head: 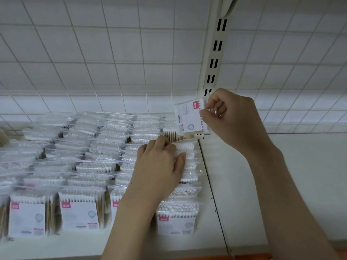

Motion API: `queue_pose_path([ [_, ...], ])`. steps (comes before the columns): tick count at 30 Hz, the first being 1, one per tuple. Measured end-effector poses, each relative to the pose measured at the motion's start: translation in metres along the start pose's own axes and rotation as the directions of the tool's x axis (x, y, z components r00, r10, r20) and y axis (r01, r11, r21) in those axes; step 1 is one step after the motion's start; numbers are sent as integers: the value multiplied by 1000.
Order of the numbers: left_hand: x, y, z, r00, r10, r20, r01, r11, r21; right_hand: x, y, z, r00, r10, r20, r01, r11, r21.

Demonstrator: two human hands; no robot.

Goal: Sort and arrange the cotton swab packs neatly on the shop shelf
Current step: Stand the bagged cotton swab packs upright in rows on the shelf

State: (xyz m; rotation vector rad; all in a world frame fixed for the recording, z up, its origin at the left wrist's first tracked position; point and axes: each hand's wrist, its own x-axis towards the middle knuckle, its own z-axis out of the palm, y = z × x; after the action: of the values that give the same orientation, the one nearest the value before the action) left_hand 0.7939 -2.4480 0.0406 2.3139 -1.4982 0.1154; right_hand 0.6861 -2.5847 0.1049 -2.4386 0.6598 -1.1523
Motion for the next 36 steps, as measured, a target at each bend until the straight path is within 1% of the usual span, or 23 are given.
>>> queue_pose_path([
  [3,-2,0,0,1000,-1,-3,1,1000,-11,-2,3,-3,1000,5,1,-5,998,-67],
  [6,-3,0,1,1000,-4,-7,4,1000,-7,-3,5,-2,999,-25,-34,18,982,-188],
  [8,-3,0,2,1000,-9,-11,9,1000,-13,-2,7,-2,999,-41,-21,35,973,-229],
  [13,-4,0,3,999,-19,-28,19,1000,-20,-2,9,0,983,-79,166,116,967,-226],
  [16,-4,0,3,999,-21,-38,20,999,-27,0,11,3,970,-91,224,153,948,-279],
  [18,-4,0,3,999,-23,-39,22,999,-31,1,11,5,961,-105,257,169,955,-244],
  [22,-4,0,3,998,-18,-58,16,999,-47,0,11,19,918,-119,379,208,957,-203],
  [24,-4,0,4,998,-19,-67,15,998,-62,-2,13,29,892,-101,440,186,970,-155],
  [25,-4,0,4,997,-21,-71,16,997,-70,-4,15,34,881,-82,467,151,982,-112],
  [28,-5,-1,6,996,-24,-83,17,997,-80,-11,19,45,857,-12,515,-4,1000,30],
  [30,-5,-2,7,996,-22,-90,16,997,-70,-15,23,49,876,13,483,-58,995,78],
  [33,-4,-3,8,996,-14,-90,8,998,-63,-18,32,47,923,68,378,-89,995,39],
  [34,-4,-2,8,996,-13,-84,8,998,-65,-19,35,46,929,91,360,-104,994,19],
  [36,-3,-3,8,998,-15,-60,12,998,-61,-22,40,45,922,117,368,-120,993,-13],
])
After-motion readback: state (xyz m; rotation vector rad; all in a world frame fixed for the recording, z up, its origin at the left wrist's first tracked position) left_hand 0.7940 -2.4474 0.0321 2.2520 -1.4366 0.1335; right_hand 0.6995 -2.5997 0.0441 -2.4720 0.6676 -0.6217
